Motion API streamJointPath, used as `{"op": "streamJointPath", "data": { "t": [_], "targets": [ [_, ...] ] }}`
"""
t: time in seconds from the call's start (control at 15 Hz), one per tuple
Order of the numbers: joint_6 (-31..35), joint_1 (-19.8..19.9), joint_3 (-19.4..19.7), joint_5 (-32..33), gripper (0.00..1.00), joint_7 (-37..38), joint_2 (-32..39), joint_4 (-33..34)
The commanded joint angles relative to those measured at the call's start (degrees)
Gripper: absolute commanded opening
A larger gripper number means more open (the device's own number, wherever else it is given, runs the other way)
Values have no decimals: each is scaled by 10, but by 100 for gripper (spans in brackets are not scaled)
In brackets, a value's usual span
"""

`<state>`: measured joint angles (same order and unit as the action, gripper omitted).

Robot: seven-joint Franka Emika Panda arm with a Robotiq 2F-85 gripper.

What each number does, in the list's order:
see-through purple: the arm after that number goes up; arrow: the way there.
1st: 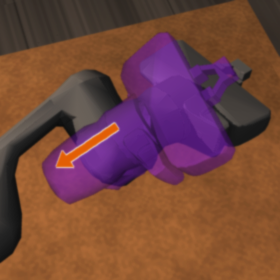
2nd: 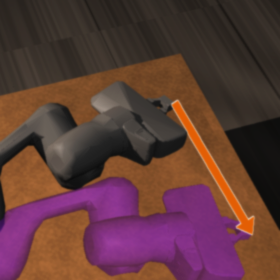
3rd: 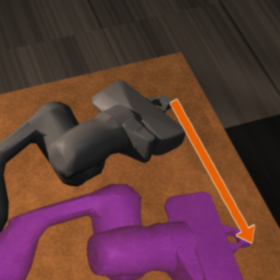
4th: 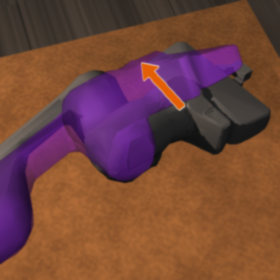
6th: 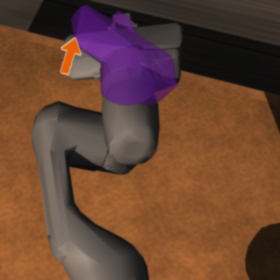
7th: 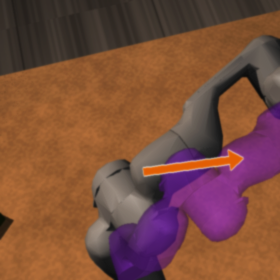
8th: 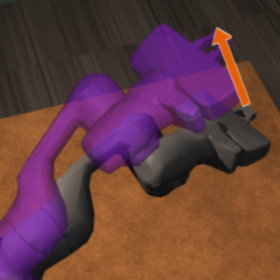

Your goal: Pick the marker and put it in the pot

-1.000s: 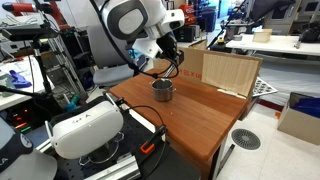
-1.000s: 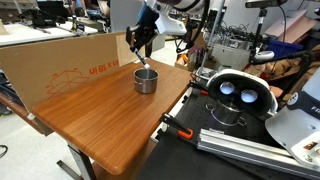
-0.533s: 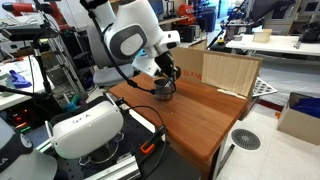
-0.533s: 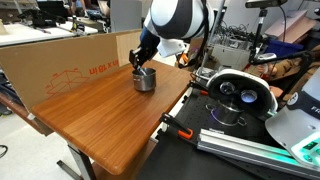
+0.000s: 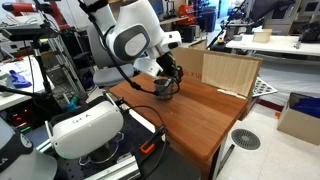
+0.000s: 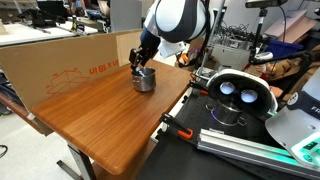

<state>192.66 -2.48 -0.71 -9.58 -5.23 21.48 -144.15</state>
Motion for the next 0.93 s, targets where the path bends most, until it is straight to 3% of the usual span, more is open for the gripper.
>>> {"op": "streamJointPath", "data": {
  "t": [0.0,0.07,0.33,0.47,0.73,0.87],
  "targets": [
    [-14,-5,7,25,93,28,3,9],
    [-14,1,1,30,100,32,2,9],
    [-19,28,-29,50,100,45,-15,-1],
    [-28,62,-69,48,100,38,-31,-9],
    [-51,161,-182,69,100,52,-80,-34],
    [-91,247,-281,77,100,61,-105,-41]
  ]
}}
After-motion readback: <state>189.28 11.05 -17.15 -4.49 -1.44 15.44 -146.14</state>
